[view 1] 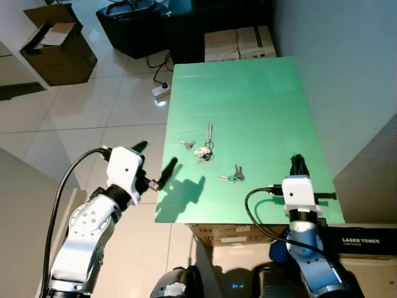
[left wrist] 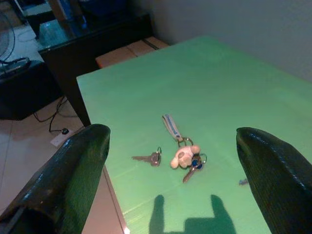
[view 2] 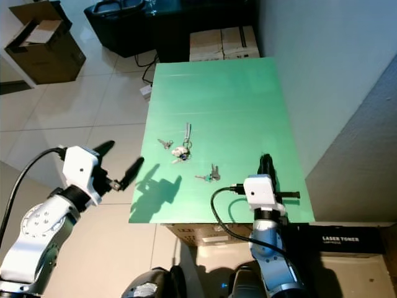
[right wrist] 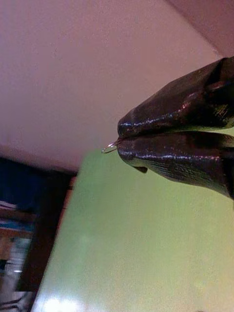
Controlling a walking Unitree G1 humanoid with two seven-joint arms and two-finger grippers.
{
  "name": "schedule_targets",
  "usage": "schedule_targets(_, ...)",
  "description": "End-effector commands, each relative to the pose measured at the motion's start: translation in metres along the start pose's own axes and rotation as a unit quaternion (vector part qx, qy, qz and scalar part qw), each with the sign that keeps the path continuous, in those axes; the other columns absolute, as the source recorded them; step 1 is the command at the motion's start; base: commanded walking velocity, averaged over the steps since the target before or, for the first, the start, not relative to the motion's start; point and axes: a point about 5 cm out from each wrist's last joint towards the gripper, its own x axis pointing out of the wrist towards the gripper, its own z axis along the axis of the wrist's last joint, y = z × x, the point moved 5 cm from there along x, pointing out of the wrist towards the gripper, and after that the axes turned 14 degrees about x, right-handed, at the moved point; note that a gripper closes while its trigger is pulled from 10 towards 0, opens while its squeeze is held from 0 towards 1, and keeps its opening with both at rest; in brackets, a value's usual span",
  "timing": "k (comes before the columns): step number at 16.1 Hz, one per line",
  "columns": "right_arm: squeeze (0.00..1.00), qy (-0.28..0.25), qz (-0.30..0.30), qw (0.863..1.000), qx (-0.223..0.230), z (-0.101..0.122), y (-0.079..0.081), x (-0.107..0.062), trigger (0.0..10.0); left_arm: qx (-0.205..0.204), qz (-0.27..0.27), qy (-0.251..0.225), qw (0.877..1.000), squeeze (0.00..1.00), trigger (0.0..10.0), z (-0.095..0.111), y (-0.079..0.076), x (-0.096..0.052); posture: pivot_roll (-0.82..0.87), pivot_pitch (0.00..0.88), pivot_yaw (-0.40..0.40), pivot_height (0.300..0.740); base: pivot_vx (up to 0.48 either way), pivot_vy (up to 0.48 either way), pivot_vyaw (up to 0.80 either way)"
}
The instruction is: Hang keys on a hook
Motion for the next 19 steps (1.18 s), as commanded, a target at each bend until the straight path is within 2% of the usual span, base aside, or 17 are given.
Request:
schedule_targets(1,0.00,-0.022,0.002,1.000,0.017,0.016,-0.001,-0.001,0.0,-0.006,0.027,-0.003,1.000,0.00,10.0,0.001,0.009,-0.006,-0.03,0.164,0.152,0.740,0.000,0.000,0.00)
schedule_targets(2,0.00,-0.044,0.013,0.998,0.032,0.032,0.000,-0.001,0.0,-0.018,0.044,-0.011,0.999,0.00,10.0,0.005,0.012,-0.007,-0.05,0.156,0.144,0.740,0.000,0.000,0.00)
schedule_targets(3,0.00,-0.049,0.017,0.998,0.037,0.036,0.000,-0.002,0.0,-0.021,0.048,-0.013,0.999,0.00,10.0,0.005,0.013,-0.007,-0.06,0.148,0.136,0.740,0.000,0.000,0.00)
schedule_targets(5,0.00,-0.078,0.045,0.994,0.068,0.064,0.006,-0.002,0.0,-0.036,0.066,-0.026,0.997,0.00,10.0,0.009,0.016,-0.008,-0.12,0.124,0.138,0.740,0.000,0.000,0.00)
schedule_targets(6,0.00,-0.098,0.061,0.989,0.093,0.085,0.008,-0.001,0.0,-0.048,0.084,-0.033,0.995,0.00,10.0,0.012,0.019,-0.007,-0.14,0.113,0.143,0.740,0.000,0.000,0.00)
schedule_targets(8,0.00,-0.095,0.072,0.984,0.132,0.100,0.007,0.000,0.0,-0.061,0.094,-0.047,0.993,0.00,10.0,0.017,0.018,-0.001,-0.18,0.089,0.147,0.740,0.000,0.000,0.00)
schedule_targets(9,0.00,-0.085,0.068,0.981,0.158,0.102,0.005,0.001,0.7,-0.063,0.093,-0.057,0.992,0.00,10.0,0.021,0.016,0.005,-0.19,0.077,0.147,0.740,0.000,0.000,0.00)
schedule_targets(11,0.00,-0.081,0.070,0.981,0.162,0.102,0.004,0.004,7.8,-0.063,0.095,-0.069,0.991,0.00,10.0,0.026,0.016,0.013,-0.20,0.068,0.147,0.740,0.000,0.000,0.00)
schedule_targets(12,0.00,-0.076,0.079,0.981,0.159,0.101,0.007,0.006,10.0,-0.063,0.096,-0.073,0.991,0.00,10.0,0.028,0.017,0.018,-0.20,0.062,0.148,0.740,0.000,0.000,0.00)
schedule_targets(14,0.00,-0.054,0.126,0.979,0.150,0.098,0.018,0.006,10.0,-0.068,0.086,-0.076,0.991,0.00,10.0,0.029,0.014,0.020,-0.21,0.046,0.145,0.740,0.000,0.000,0.00)
schedule_targets(16,0.00,-0.042,0.141,0.977,0.152,0.096,0.021,0.005,10.0,-0.068,0.089,-0.075,0.991,0.00,10.0,0.027,0.014,0.021,-0.20,0.043,0.140,0.740,0.000,0.000,0.00)
schedule_targets(17,0.00,-0.037,0.166,0.977,0.128,0.095,0.030,0.001,10.0,-0.074,0.096,-0.069,0.990,0.00,10.0,0.024,0.012,0.017,-0.20,0.037,0.130,0.740,0.000,0.000,0.80)
schedule_targets(19,0.00,-0.025,0.179,0.976,0.124,0.090,0.035,0.001,10.0,-0.078,0.089,-0.062,0.991,0.00,10.0,0.020,0.004,0.014,-0.20,0.036,0.113,0.740,0.000,0.000,0.80)
